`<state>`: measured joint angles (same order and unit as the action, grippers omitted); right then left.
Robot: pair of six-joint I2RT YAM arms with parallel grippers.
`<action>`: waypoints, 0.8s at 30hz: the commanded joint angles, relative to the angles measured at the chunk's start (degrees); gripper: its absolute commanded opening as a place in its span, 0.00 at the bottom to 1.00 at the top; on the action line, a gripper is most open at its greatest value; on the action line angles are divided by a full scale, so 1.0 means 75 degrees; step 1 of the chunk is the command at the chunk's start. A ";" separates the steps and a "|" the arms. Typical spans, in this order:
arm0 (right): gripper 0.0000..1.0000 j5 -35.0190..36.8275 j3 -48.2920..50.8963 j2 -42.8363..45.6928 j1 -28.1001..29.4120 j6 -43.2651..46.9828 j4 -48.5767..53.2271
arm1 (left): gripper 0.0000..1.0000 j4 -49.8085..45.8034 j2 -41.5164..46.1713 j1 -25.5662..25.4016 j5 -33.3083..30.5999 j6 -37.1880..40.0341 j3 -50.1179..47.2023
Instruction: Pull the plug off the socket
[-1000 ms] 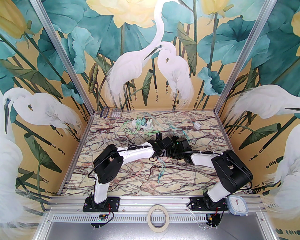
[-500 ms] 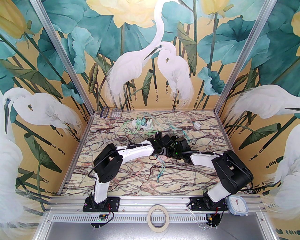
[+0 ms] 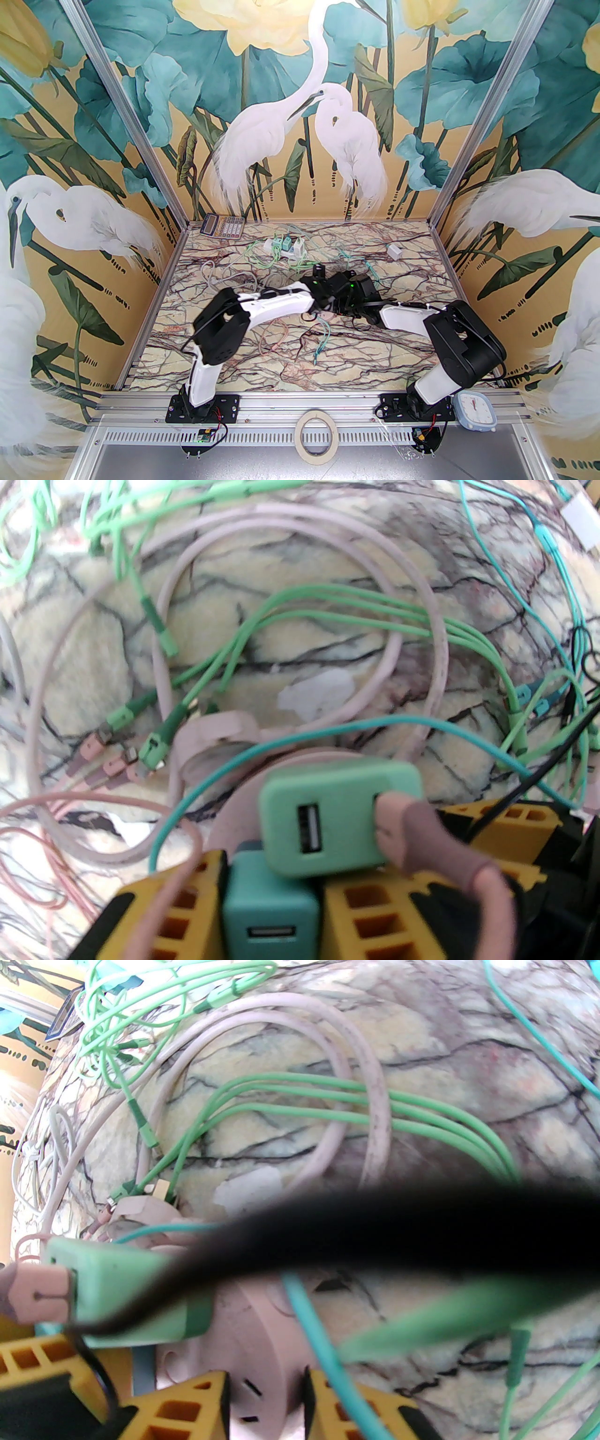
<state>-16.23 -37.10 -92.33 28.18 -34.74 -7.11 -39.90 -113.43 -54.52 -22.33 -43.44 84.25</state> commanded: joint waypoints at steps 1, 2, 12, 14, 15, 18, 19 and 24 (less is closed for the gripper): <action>0.30 0.0745 0.0218 -0.0539 0.0032 0.0104 0.1117 | 0.29 0.0545 0.0706 -0.0031 0.0951 -0.0096 -0.0096; 0.31 0.0729 0.0218 -0.0543 0.0040 0.0097 0.1114 | 0.29 0.0502 0.0687 -0.0031 0.0945 -0.0083 -0.0071; 0.28 0.0740 0.0179 -0.0604 0.0062 0.0119 0.1135 | 0.27 -0.0798 -0.0494 -0.0768 -0.0202 0.0164 0.1283; 0.28 0.0727 0.0179 -0.0614 0.0074 0.0109 0.1135 | 0.27 -0.0800 -0.0534 -0.0827 -0.0279 0.0188 0.1303; 0.28 0.0734 0.0174 -0.0618 0.0074 0.0112 0.1127 | 0.26 -0.0773 -0.0532 -0.0831 -0.0281 0.0209 0.1302; 0.27 0.0722 0.0154 -0.0642 0.0080 0.0132 0.1146 | 0.26 -0.0502 -0.0366 -0.0766 0.0013 0.0176 0.1077; 0.27 0.0702 0.0148 -0.0647 0.0085 0.0129 0.1142 | 0.25 -0.0301 -0.0228 -0.0684 0.0271 0.0120 0.0878; 0.27 0.0695 0.0144 -0.0673 0.0075 0.0123 0.1137 | 0.23 0.0902 0.0834 -0.0053 0.1339 -0.0292 -0.0393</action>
<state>-16.25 -37.93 -92.95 28.40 -34.74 -7.03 -40.60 -113.32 -54.96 -23.29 -44.86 84.01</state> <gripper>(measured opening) 0.275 0.307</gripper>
